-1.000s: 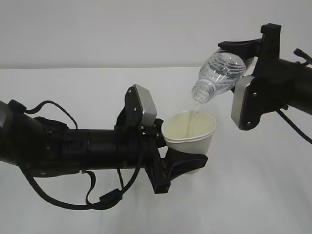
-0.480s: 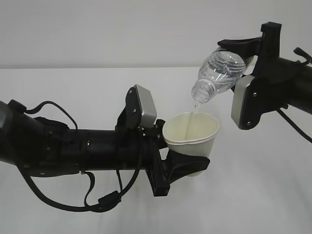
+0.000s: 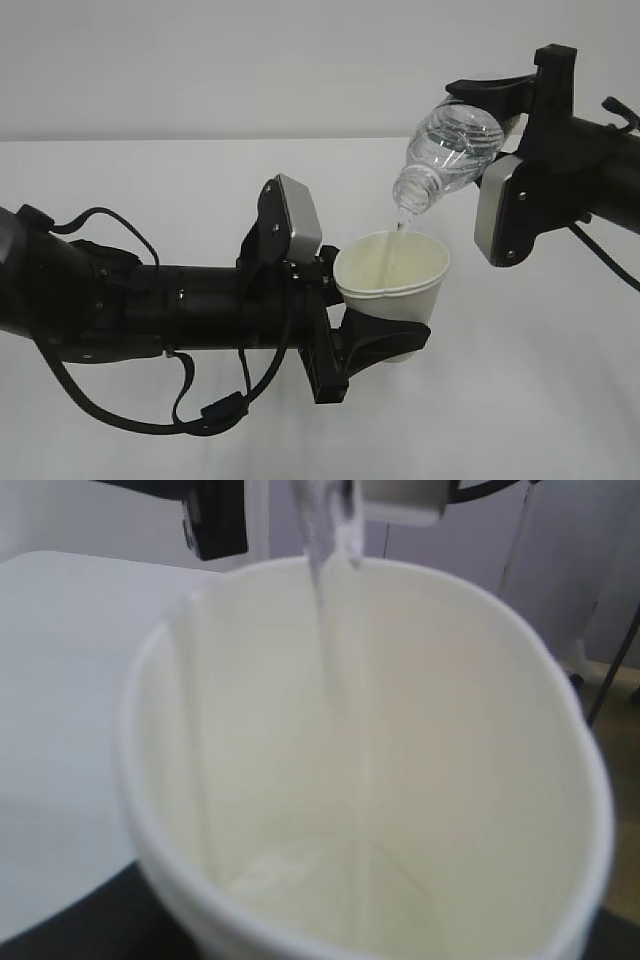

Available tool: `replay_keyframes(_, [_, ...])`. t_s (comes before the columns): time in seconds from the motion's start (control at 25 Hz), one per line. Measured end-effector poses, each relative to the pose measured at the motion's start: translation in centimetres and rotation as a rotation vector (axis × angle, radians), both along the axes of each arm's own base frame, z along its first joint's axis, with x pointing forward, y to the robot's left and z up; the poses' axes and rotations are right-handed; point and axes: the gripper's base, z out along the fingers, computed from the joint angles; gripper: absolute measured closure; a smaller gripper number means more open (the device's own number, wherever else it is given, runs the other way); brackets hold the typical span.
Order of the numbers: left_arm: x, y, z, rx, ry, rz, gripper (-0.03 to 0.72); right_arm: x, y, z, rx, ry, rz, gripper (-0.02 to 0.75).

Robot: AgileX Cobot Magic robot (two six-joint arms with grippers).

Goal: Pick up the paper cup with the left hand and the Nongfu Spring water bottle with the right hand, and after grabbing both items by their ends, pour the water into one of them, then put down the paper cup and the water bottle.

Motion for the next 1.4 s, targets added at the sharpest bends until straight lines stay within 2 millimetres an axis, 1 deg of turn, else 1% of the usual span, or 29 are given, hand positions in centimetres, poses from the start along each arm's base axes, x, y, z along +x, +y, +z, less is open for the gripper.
replay_keyframes(1.04, [0.02, 0.01, -0.05, 0.005, 0.001, 0.002, 0.256, 0.15, 0.08, 0.41, -0.007, -0.035, 0.008, 0.288])
replay_keyframes(1.4, [-0.17, 0.0, -0.14, 0.017, -0.007, -0.021, 0.256, 0.15, 0.08, 0.41, -0.01, -0.037, 0.009, 0.288])
